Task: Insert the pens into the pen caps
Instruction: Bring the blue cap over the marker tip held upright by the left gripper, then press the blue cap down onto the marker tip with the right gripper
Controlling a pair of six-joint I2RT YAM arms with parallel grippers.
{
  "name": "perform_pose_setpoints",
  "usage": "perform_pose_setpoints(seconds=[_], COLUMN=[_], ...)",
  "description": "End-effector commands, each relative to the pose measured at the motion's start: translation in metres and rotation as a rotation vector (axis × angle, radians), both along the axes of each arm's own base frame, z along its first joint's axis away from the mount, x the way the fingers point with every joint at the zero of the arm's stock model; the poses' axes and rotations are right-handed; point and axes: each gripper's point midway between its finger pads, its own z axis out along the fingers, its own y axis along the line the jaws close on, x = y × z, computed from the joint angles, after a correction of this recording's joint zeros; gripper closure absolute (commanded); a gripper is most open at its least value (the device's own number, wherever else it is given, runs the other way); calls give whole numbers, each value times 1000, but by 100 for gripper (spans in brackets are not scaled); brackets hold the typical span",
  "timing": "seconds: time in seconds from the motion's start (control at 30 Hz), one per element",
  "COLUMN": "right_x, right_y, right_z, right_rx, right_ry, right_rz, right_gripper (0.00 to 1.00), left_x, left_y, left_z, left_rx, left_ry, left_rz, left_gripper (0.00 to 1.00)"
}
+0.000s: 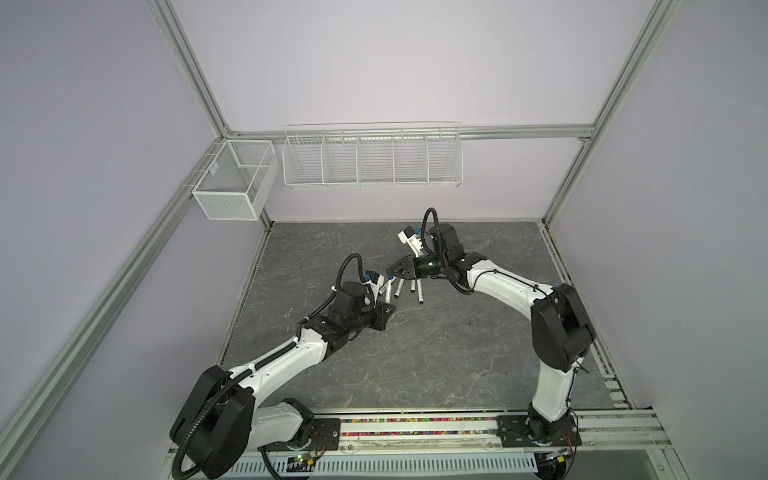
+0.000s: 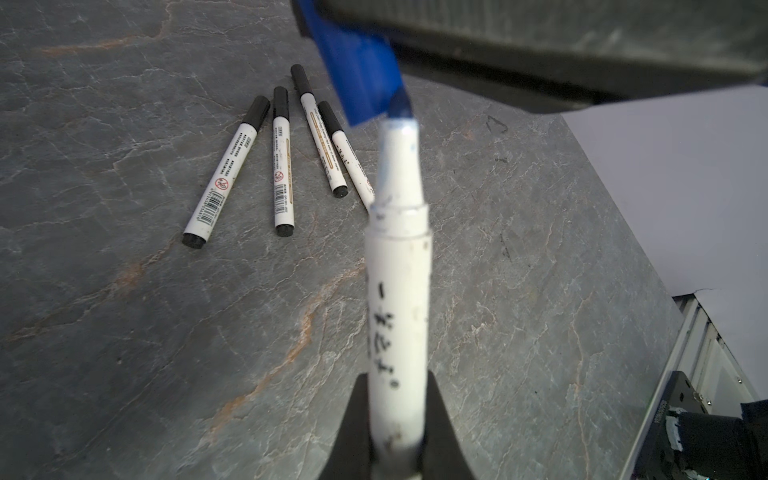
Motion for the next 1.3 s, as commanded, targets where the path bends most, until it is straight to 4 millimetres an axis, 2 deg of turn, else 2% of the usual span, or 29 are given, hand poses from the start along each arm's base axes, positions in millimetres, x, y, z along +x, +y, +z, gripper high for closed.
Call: perform_pose_setpoints(seconds=[0.0, 0.23, 0.6, 0.83, 1.27], right_x=[0, -3, -16, -23, -32], right_y=[-4, -3, -5, -3, 0], right_z=[21, 21, -2, 2, 23], right_rx=[33, 41, -26, -8, 86], right_ry=[-50, -37, -8, -12, 8], right_rz=[-13, 6, 37, 67, 131], right_gripper=[89, 89, 89, 89, 89], left_x=[2, 3, 3, 7, 33], left_y=[-2, -2, -2, 0, 1], left_z=[1, 1, 1, 3, 26], left_rx=[-3, 0, 0, -2, -58], left_ry=[-14, -14, -17, -27, -82], left_rz=[-3, -1, -1, 29, 113], left_gripper=[100, 100, 100, 100, 100])
